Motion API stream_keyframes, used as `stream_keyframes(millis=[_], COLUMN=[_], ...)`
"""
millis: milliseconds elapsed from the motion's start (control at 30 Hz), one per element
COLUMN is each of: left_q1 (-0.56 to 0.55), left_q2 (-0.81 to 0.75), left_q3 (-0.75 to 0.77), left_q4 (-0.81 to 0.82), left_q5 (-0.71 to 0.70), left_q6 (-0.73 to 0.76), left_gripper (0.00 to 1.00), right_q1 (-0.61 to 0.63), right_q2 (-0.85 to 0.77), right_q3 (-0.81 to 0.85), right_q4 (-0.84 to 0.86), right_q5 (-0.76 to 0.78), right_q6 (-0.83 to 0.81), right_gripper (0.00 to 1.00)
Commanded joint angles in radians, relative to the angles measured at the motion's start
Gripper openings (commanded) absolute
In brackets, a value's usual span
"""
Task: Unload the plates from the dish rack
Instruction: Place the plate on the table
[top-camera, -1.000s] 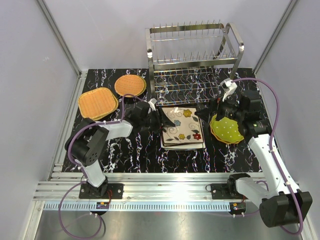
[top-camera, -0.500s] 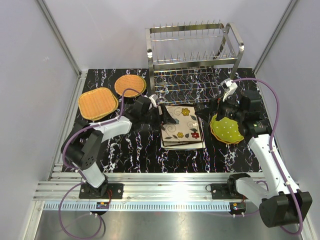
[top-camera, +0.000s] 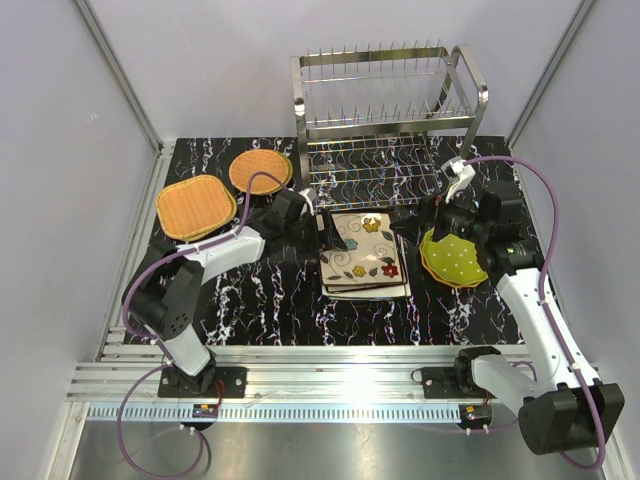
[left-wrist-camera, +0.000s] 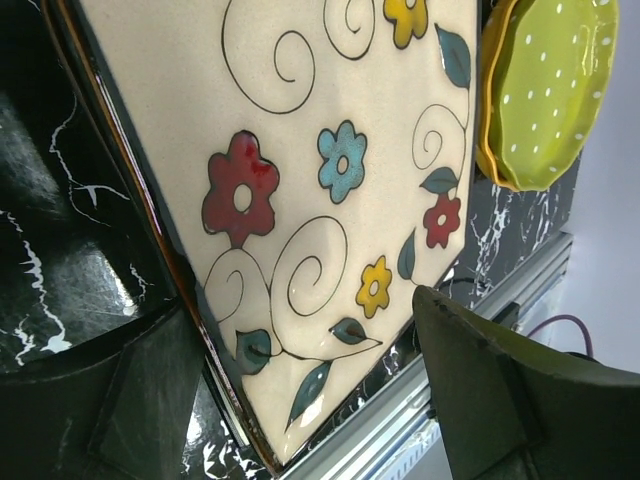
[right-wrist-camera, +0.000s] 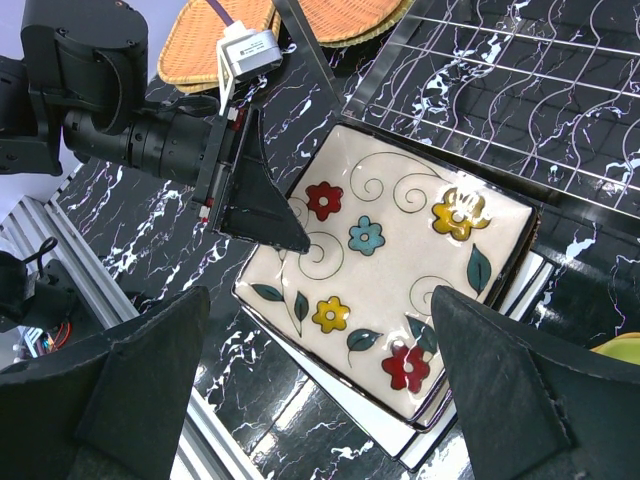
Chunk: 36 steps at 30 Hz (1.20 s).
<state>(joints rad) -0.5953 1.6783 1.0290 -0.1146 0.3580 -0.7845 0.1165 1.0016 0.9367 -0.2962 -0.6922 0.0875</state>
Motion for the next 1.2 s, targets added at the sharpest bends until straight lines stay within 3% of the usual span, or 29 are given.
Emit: stream_keyframes(millis=[0,700,833,1167], left_q1=[-0.009,-0.014,-0.015,-0.006], left_q2=[-0.048,-0.153,-0.233,-0.569], left_q3=[0.069,0.085,0.069,-0.038], left_q4=[0.000,-0.134,-0.181,-0.272], left_q5=[-0.040,-0.195,-0.293,-0.576], left_q6=[0.053,0.154,0.188,0.252], left_gripper=[0.83,0.86,0.87,0.99], right_q1=[-0.006,-0.014,-0.014,-0.017], right_q2=[0.000,-0.021,-0.032,-0.014], right_q3=[0.001,-0.012,-0.006,0.073], right_q4=[0.049,0.035,0.017,-0.080], right_q5=[0.003,0.008,0.042,0.238], right_q6=[0.006,-0.012,-0.034,-0.083], right_gripper=[1.00,1.00,1.00,1.00])
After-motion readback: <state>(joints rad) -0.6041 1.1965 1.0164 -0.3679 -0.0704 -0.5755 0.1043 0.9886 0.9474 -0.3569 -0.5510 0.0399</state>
